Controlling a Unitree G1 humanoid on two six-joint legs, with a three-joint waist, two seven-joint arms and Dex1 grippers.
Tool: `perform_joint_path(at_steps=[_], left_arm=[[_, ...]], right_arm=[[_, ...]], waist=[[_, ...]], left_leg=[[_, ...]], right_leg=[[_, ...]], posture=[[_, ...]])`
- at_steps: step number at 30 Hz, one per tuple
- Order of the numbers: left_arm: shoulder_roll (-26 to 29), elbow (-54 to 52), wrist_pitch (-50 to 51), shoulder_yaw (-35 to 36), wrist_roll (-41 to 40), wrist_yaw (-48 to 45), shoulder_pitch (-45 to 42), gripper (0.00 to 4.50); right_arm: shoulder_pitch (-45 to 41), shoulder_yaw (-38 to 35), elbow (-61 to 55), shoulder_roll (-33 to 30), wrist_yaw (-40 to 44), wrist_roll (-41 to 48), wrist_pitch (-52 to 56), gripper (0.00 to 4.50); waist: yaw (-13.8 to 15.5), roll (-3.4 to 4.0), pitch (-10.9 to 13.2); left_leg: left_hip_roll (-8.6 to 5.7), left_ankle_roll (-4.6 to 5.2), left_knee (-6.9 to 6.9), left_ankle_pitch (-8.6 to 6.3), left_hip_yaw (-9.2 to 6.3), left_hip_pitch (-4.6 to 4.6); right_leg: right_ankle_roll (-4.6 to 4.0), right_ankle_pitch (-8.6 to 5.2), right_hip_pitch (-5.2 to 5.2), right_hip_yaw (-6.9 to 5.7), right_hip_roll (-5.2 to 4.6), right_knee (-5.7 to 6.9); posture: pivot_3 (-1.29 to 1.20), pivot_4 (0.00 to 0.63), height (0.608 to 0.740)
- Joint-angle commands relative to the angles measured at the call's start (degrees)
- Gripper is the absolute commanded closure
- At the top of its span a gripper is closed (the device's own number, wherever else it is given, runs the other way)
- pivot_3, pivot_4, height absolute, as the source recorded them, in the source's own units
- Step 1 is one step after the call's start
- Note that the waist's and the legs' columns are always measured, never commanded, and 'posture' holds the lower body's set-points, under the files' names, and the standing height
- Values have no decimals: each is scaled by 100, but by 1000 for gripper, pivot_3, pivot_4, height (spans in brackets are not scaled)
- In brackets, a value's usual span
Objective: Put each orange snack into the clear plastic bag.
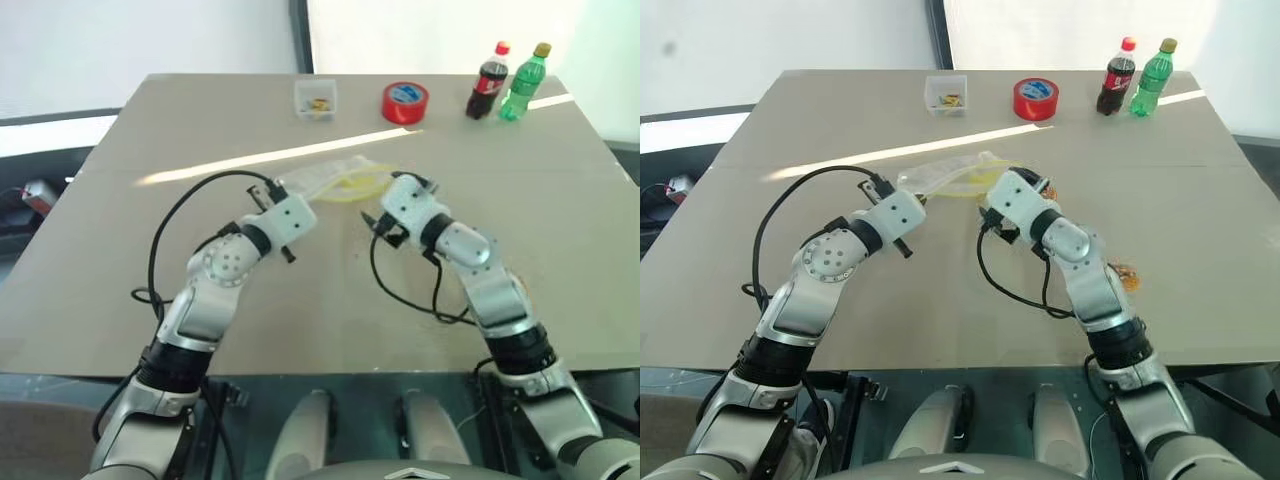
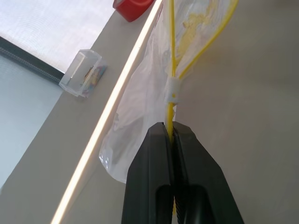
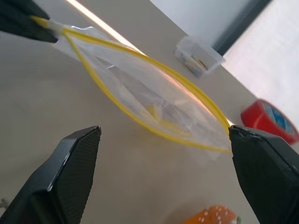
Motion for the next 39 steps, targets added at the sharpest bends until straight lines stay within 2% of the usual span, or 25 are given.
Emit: perform_joint_path(at_steps=[1, 6, 10, 14, 18, 21, 24, 29, 33, 39], left_arm=[[-38, -84, 41, 76, 61, 120, -94, 4500], [-78, -116, 69, 54, 78, 122, -99, 4500], [-55, -175, 100, 83, 93, 118, -75, 4500], [-21, -232, 125, 117, 111, 129, -7, 4500], [-27, -286, 169, 131, 115, 155, 41, 4500], [-32, -303, 189, 122, 110, 182, 58, 4500], [-41, -273, 176, 109, 99, 203, 51, 4500], [-67, -195, 119, 74, 86, 237, 31, 4500], [-100, -152, 86, 48, 74, 257, 16, 4500], [-165, -80, 38, 15, 63, 282, -9, 4500]], right_arm=[[-78, -511, -200, 421, -600, 197, 993, 31], [-498, -831, 592, 794, -1411, 160, 1535, 31], [-994, -1378, 1336, 1121, -2026, 444, 1687, 31], [-1212, -1394, 1703, 1126, -2192, 547, 1631, 31], [-1137, -1151, 1725, 1048, -2120, 578, 1616, 1124], [-1084, -1092, 1651, 1015, -2089, 659, 1678, 2672], [-1079, -1045, 1530, 919, -2049, 698, 1622, 3880], [-1091, -912, 1028, 608, -1572, 985, 1463, 3880], [-1131, -1238, 448, 558, -1287, 1551, 2113, 3880], [-1341, -1868, -124, 938, -1161, 2619, 3354, 3880]], waist=[[7, 0, 0], [1, 0, 0], [1, 0, 0], [-1, 0, 0], [-10, 1, 0], [-14, 1, 0], [-11, 1, 0], [-9, 2, 1], [-12, 2, 1], [-8, 2, 1]], left_leg=[[0, -2, 0, 1, -1, 2], [-1, -5, 1, 3, 1, 2], [0, -7, -2, 5, 2, 0], [-1, -7, -5, 4, 5, -1], [-1, -7, -7, 4, 5, -1], [0, -7, -7, 4, 5, -1], [1, -7, -7, 4, 5, -1], [0, -7, -7, 4, 5, -2], [1, -7, -7, 4, 5, -2], [5, -7, -7, 4, 4, -2]], right_leg=[[0, 0, 0, -1, 0, 2], [-2, 1, -1, 1, 0, 3], [-3, 2, -7, 3, 0, 3], [-3, 2, -8, 7, -1, 0], [-3, 2, -8, 7, -1, 0], [-3, 2, -9, 7, 0, 1], [-3, 2, -9, 6, 1, 1], [-3, 2, -9, 7, 0, 0], [-3, 1, -9, 7, 1, 0], [-3, 2, -9, 6, 1, 1]], posture=[[0, 150, 740], [0, 150, 740], [0, 150, 740], [0, 150, 740], [0, 150, 740], [0, 150, 740], [0, 150, 740], [0, 150, 740], [0, 150, 740], [0, 150, 740]])
